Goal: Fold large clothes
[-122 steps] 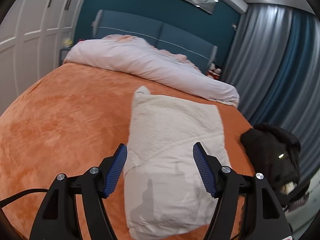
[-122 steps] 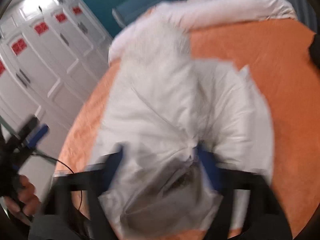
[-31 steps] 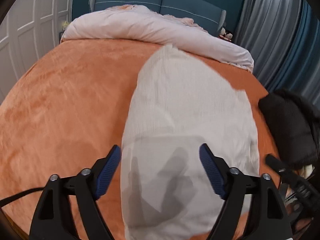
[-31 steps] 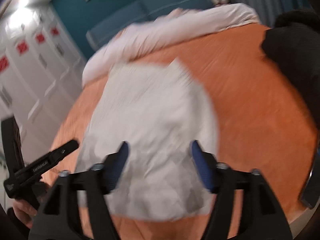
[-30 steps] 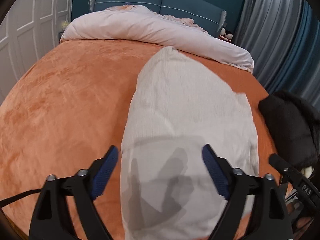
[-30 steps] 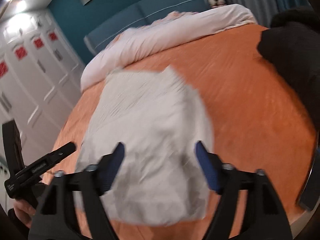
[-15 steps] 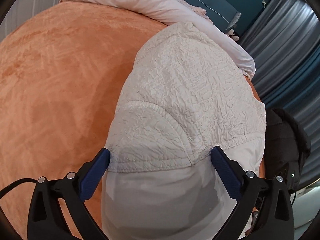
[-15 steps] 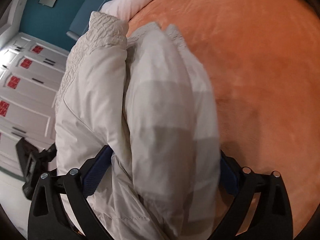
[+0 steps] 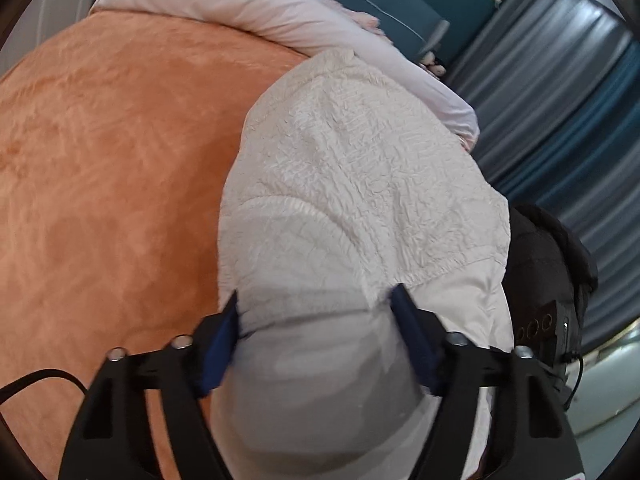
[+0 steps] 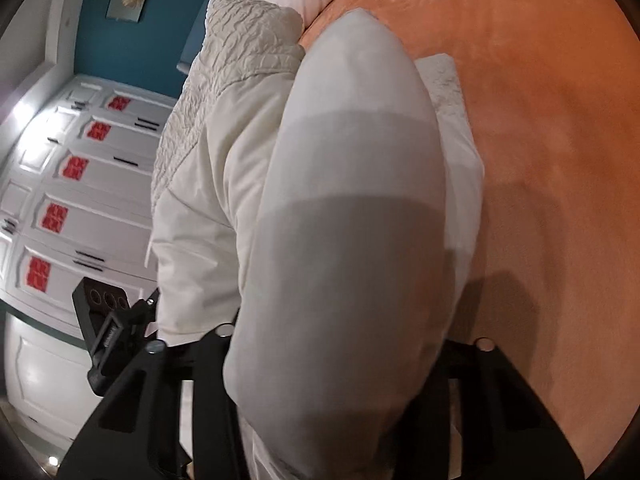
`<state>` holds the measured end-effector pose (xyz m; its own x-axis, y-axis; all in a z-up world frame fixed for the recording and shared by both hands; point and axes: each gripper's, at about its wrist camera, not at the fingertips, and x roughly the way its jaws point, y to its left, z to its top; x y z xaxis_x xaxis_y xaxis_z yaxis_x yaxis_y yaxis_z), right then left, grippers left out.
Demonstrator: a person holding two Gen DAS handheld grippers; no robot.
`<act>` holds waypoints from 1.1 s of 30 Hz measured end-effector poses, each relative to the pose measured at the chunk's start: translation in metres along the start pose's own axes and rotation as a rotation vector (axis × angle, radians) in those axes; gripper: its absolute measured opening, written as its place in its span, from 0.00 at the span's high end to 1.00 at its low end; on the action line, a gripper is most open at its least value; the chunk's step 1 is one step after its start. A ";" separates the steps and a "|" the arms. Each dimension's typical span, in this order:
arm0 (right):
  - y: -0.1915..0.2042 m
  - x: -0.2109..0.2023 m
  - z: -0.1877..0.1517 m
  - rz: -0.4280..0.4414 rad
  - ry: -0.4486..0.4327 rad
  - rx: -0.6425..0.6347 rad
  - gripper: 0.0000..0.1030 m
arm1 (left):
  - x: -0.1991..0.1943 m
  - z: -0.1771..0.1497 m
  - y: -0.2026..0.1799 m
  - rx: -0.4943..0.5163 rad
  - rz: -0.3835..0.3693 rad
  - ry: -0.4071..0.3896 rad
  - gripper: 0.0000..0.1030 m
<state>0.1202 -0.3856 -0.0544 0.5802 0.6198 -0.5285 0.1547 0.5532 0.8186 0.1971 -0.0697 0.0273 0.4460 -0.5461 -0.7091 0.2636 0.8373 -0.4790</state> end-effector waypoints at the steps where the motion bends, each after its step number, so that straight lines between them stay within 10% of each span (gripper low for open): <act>1: 0.001 -0.005 -0.010 0.001 0.005 0.015 0.65 | -0.011 -0.004 -0.001 0.011 -0.018 0.010 0.43; 13: 0.080 -0.036 -0.134 -0.105 0.008 -0.127 0.69 | -0.127 -0.093 0.017 0.024 -0.051 0.010 0.51; 21: 0.190 -0.044 -0.132 -0.097 -0.158 -0.451 0.73 | -0.200 -0.052 0.033 0.059 -0.088 -0.215 0.58; 27: 0.231 0.016 -0.070 -0.002 -0.214 -0.525 0.64 | -0.217 0.012 0.070 0.107 -0.083 -0.394 0.55; 30: 0.190 0.072 -0.042 -0.066 -0.149 -0.391 0.44 | -0.157 0.036 0.123 0.042 0.039 -0.367 0.42; 33: 0.133 0.109 -0.041 -0.281 -0.085 -0.252 0.47 | -0.105 0.030 0.161 0.008 0.246 -0.231 0.49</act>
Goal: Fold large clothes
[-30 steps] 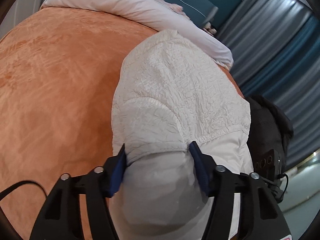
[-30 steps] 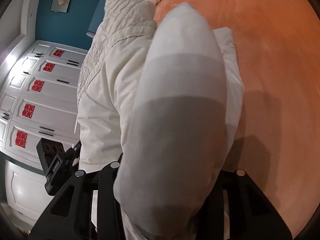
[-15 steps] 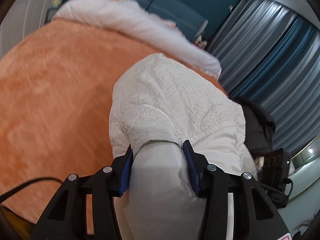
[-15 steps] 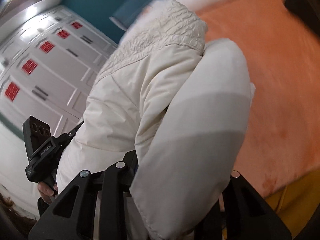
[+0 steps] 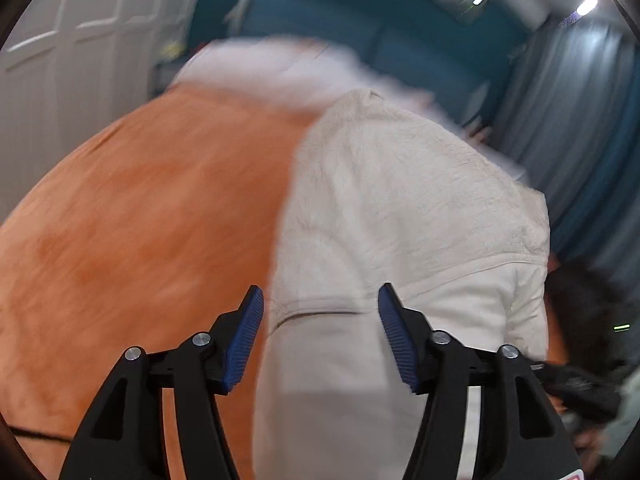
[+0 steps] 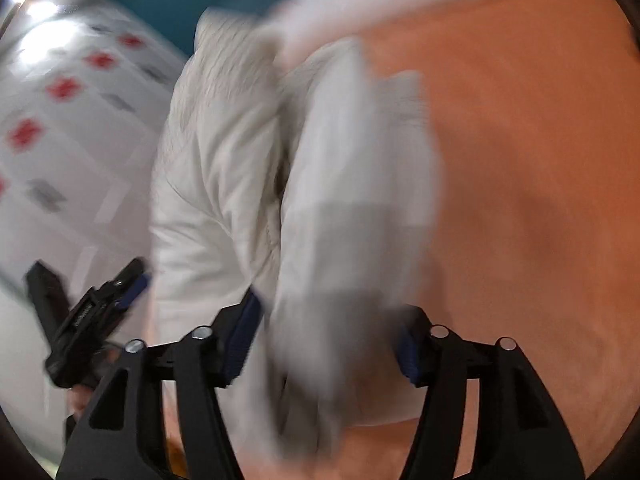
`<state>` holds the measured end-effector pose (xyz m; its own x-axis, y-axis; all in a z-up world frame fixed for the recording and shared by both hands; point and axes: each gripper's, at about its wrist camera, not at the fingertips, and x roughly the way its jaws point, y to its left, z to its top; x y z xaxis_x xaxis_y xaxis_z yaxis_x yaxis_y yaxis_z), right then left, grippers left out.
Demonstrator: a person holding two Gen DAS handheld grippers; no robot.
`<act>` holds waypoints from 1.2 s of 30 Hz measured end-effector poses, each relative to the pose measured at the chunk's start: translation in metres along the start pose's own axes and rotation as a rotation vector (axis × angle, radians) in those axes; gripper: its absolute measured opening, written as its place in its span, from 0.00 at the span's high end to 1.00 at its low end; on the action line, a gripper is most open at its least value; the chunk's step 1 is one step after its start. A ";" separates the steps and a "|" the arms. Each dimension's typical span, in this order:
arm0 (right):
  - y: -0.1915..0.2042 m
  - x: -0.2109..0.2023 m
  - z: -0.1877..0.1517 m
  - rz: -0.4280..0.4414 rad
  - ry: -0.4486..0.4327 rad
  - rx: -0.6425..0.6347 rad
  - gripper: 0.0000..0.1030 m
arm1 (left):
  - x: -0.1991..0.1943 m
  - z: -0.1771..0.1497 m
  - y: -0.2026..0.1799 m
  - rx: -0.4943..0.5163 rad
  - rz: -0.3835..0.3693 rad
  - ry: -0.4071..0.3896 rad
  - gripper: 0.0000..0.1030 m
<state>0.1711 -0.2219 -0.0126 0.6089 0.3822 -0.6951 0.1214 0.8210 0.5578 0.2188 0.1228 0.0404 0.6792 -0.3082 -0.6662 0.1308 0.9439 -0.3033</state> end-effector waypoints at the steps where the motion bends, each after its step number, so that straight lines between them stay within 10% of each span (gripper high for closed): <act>1: -0.007 -0.005 -0.007 -0.012 -0.020 0.012 0.47 | 0.005 -0.008 0.006 0.004 0.011 0.024 0.49; 5: 0.002 -0.055 -0.027 -0.038 -0.134 -0.054 0.54 | -0.039 -0.025 0.002 0.028 -0.017 -0.067 0.47; 10: 0.066 -0.065 -0.021 -0.052 -0.139 -0.339 0.95 | -0.058 -0.026 -0.038 0.110 -0.020 -0.094 0.47; 15: 0.104 -0.015 -0.030 -0.171 -0.052 -0.497 0.98 | -0.037 -0.037 -0.053 0.132 0.042 -0.027 0.47; 21: 0.045 0.018 -0.058 -0.266 0.058 -0.394 1.00 | -0.012 -0.071 -0.048 0.168 0.105 0.064 0.45; 26: 0.076 -0.029 -0.038 -0.221 -0.065 -0.414 0.99 | -0.012 -0.072 -0.052 0.159 0.130 0.057 0.45; 31: 0.090 -0.014 0.025 -0.238 -0.113 -0.369 0.67 | -0.019 -0.068 -0.052 0.125 0.126 0.055 0.45; 35: 0.086 0.032 0.044 -0.172 0.007 -0.303 0.71 | -0.041 -0.052 -0.045 0.063 0.099 -0.012 0.46; 36: 0.081 0.036 0.047 -0.137 0.018 -0.300 0.89 | -0.045 -0.047 -0.043 0.056 0.098 -0.026 0.46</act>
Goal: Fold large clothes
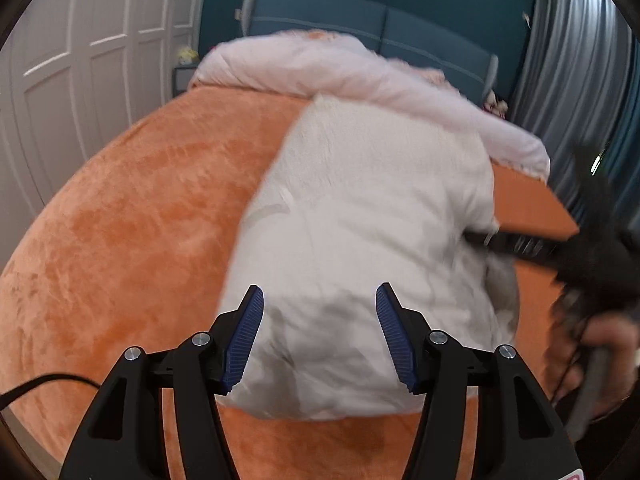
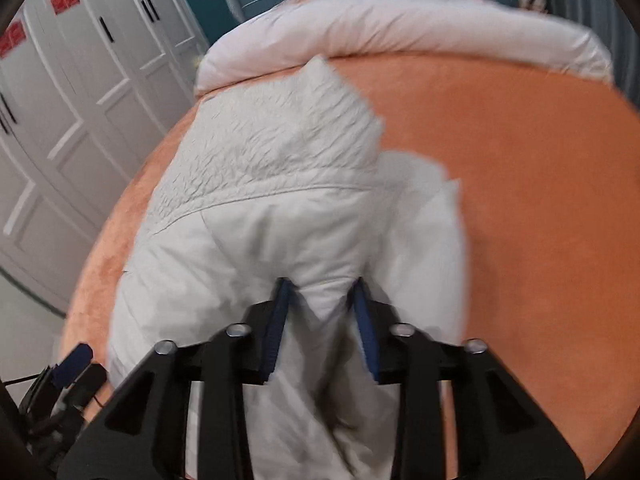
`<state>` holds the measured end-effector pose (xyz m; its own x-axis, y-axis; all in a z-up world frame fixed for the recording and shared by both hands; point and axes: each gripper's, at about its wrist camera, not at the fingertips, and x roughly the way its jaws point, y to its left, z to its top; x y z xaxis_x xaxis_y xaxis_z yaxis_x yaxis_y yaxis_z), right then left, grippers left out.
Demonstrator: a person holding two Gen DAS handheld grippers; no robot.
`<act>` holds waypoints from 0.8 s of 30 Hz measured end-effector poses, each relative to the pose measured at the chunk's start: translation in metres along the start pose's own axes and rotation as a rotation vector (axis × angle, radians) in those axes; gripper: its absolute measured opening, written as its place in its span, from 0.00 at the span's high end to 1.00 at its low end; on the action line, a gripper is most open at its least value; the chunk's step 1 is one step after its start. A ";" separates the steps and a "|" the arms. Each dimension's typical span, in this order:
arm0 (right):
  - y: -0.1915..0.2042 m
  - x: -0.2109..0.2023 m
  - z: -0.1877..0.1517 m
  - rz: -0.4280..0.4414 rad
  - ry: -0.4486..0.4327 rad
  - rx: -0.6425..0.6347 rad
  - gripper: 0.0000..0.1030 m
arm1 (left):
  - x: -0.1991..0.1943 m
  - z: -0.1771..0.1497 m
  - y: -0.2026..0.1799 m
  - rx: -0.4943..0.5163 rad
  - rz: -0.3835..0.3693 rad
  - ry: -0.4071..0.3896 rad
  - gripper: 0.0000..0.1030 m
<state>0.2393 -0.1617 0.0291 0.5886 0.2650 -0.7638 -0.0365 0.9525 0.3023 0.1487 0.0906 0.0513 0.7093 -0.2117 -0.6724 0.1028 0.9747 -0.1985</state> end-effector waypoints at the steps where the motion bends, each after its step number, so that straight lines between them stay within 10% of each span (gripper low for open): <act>1: 0.007 -0.007 0.002 0.010 -0.022 -0.019 0.96 | -0.002 0.005 0.003 -0.009 -0.002 -0.008 0.46; 6: -0.010 -0.064 -0.001 0.029 -0.211 0.041 0.99 | 0.007 0.011 0.007 -0.015 -0.023 0.018 0.46; 13: -0.037 0.014 -0.039 -0.117 -0.026 0.018 0.98 | 0.038 -0.017 -0.016 0.066 0.008 0.067 0.37; 24: -0.004 -0.081 -0.059 -0.045 -0.151 -0.017 0.96 | 0.045 -0.019 -0.004 0.027 0.047 0.093 0.37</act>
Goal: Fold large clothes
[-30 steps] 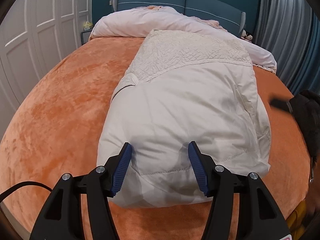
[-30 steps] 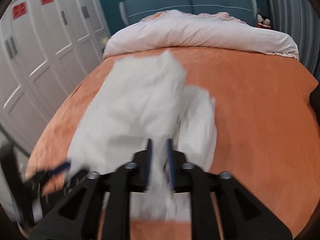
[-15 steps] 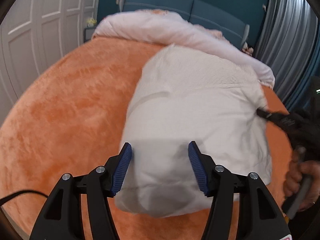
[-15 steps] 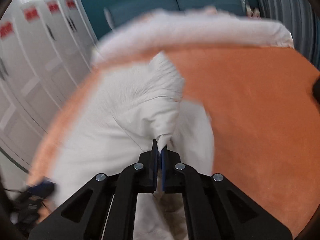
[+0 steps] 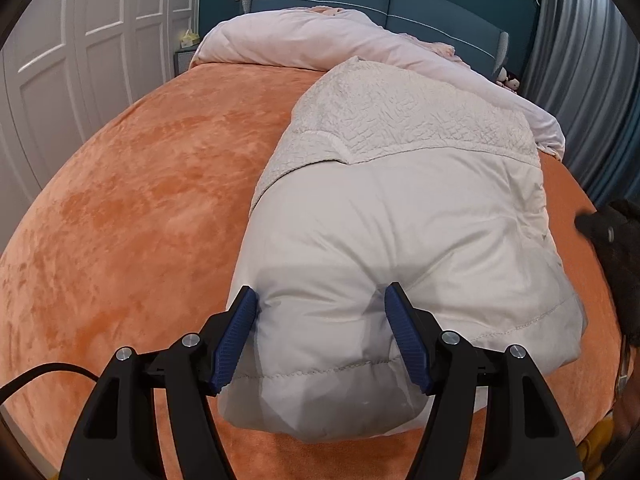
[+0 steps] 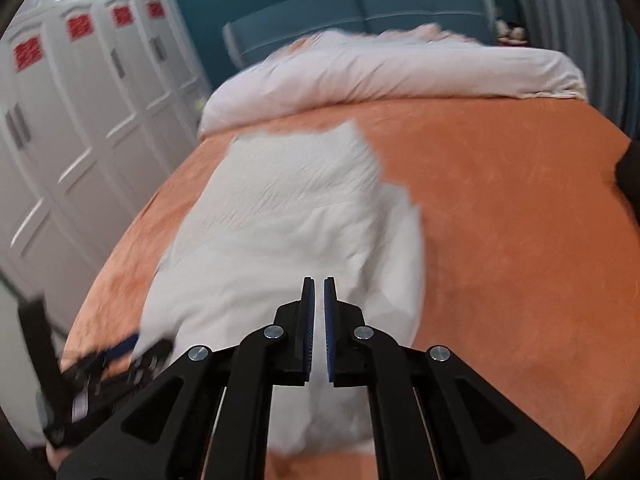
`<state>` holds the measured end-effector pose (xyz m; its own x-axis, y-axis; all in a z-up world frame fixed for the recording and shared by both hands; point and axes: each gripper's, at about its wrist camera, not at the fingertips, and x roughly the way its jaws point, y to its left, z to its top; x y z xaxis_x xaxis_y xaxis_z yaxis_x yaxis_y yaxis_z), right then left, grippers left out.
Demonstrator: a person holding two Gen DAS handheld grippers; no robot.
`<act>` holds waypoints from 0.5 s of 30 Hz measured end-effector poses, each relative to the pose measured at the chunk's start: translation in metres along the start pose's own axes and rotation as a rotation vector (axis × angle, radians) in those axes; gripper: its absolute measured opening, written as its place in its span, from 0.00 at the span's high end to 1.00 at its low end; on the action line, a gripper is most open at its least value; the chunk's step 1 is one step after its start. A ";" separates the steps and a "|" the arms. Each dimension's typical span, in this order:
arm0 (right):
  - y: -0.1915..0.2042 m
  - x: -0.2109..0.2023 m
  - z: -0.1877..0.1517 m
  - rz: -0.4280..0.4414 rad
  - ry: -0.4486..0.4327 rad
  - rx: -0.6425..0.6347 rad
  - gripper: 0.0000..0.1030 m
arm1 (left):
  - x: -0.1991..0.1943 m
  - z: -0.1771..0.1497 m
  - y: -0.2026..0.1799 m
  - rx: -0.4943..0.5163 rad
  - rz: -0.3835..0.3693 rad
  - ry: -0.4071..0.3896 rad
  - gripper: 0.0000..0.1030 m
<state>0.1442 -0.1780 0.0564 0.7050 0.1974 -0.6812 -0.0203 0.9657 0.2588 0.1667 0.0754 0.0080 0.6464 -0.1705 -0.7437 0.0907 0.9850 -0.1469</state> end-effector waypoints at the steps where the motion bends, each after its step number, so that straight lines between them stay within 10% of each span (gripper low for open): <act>1: 0.004 0.009 -0.011 -0.015 0.051 -0.030 0.96 | -0.001 0.000 -0.001 -0.003 0.007 0.000 0.37; 4: -0.001 0.040 -0.036 -0.120 0.160 -0.065 0.98 | -0.004 0.000 -0.004 -0.008 0.011 0.002 0.37; 15: 0.011 0.007 -0.065 -0.144 0.146 -0.103 0.96 | -0.036 -0.010 -0.023 0.011 0.055 -0.003 0.40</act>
<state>0.1031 -0.1547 0.0105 0.5957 0.0710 -0.8001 -0.0041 0.9963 0.0854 0.1339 0.0589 0.0313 0.6526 -0.1163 -0.7488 0.0634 0.9931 -0.0990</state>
